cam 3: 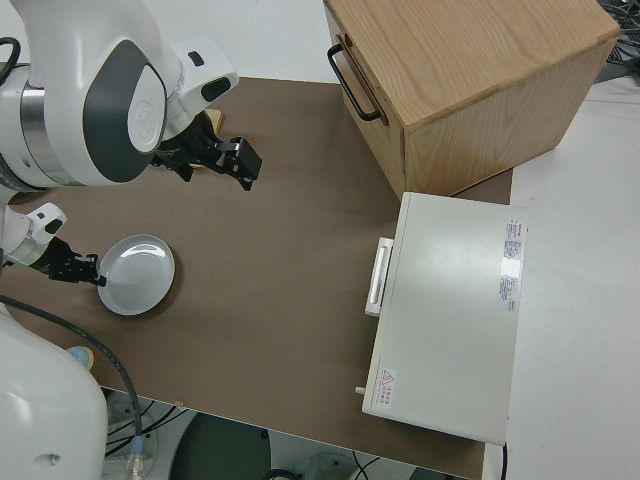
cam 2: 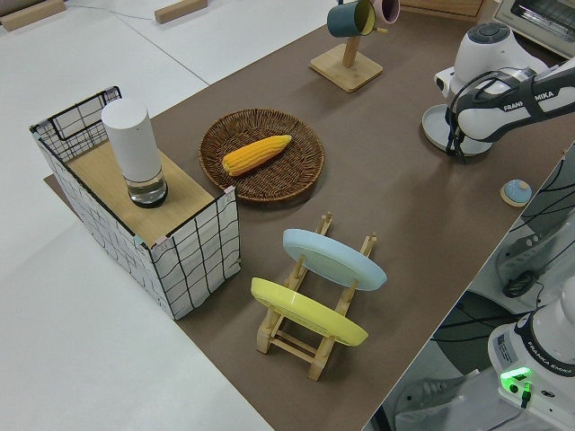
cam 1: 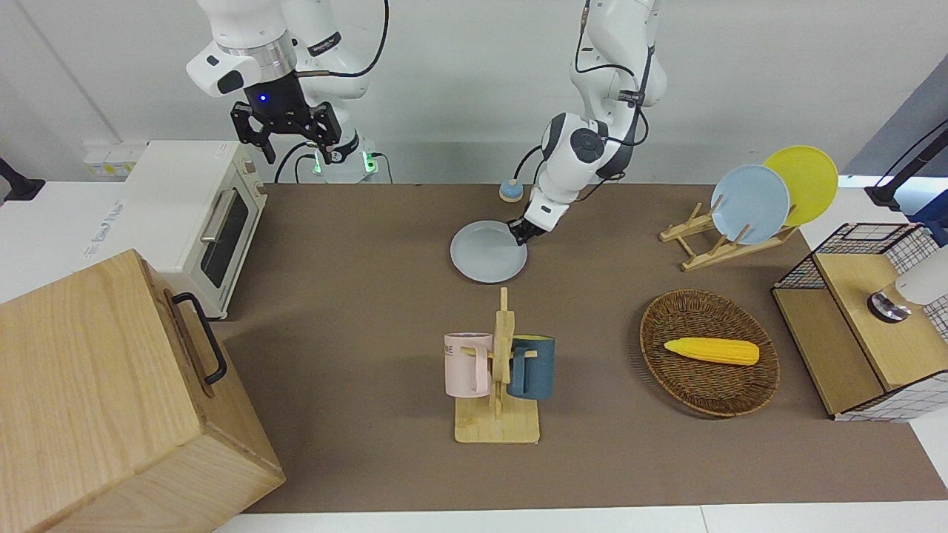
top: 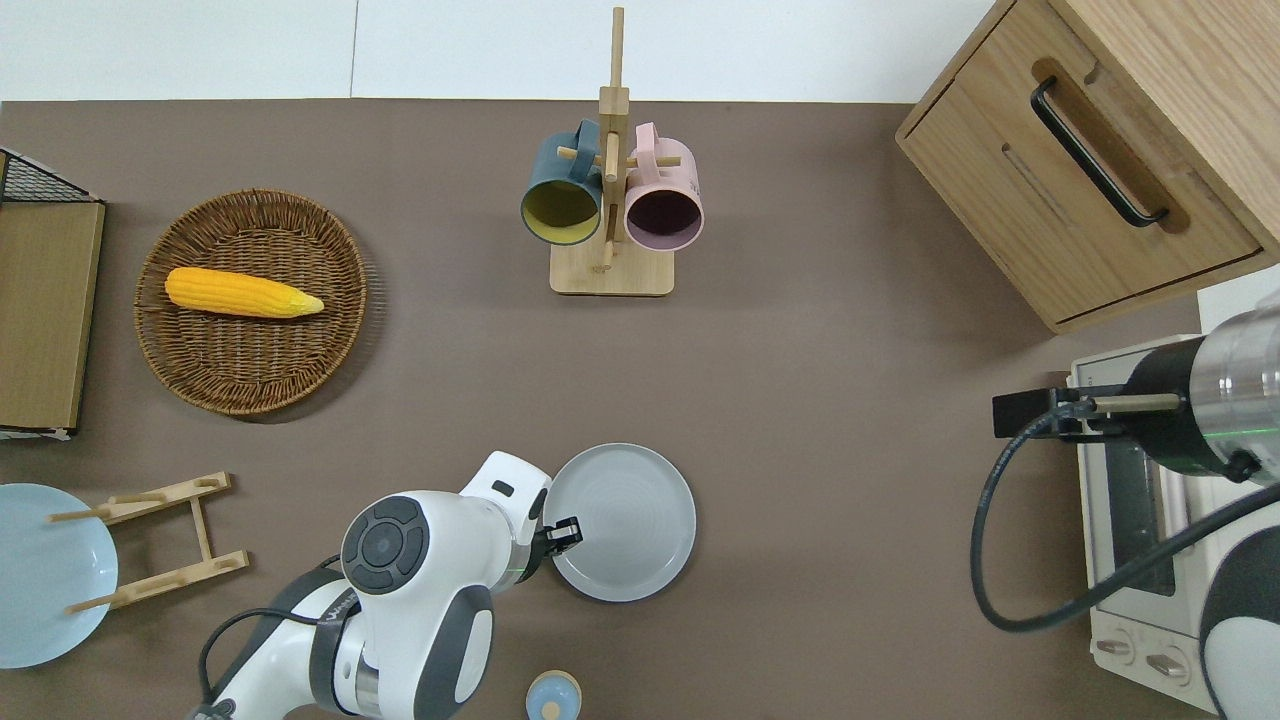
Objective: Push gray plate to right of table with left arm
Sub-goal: 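Push the gray plate with the left gripper toward the toaster oven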
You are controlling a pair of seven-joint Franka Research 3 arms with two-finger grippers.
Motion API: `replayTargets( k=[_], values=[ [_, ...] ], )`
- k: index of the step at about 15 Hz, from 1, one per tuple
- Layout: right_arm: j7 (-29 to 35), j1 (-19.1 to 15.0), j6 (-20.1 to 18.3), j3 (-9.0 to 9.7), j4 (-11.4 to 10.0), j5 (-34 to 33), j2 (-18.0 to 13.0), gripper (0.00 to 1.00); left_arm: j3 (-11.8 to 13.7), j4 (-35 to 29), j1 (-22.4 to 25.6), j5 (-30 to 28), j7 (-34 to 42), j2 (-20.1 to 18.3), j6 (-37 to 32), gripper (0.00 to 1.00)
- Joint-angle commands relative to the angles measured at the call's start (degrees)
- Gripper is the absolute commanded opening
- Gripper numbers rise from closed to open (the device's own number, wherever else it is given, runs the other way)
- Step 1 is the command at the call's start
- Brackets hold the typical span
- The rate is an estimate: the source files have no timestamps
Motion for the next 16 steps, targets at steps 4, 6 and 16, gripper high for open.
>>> replayTargets(
  k=[4, 6, 16],
  values=[
    [0.6, -1.4, 0.0, 0.83, -1.6, 1.2, -1.6, 0.996, -0.5, 4.2, -6.7, -6.4, -4.5, 5.3, 5.1, 0.0],
    [0.6, -1.4, 0.0, 0.83, -1.6, 1.2, -1.6, 0.996, -0.8, 6.6, -8.4, -7.7, -6.0, 7.1, 5.2, 0.0],
    [0.6, -1.4, 0.0, 0.83, -1.6, 1.2, -1.6, 0.996, -0.8, 13.5, -12.1, -10.3, -7.8, 11.1, 6.3, 0.02]
  ],
)
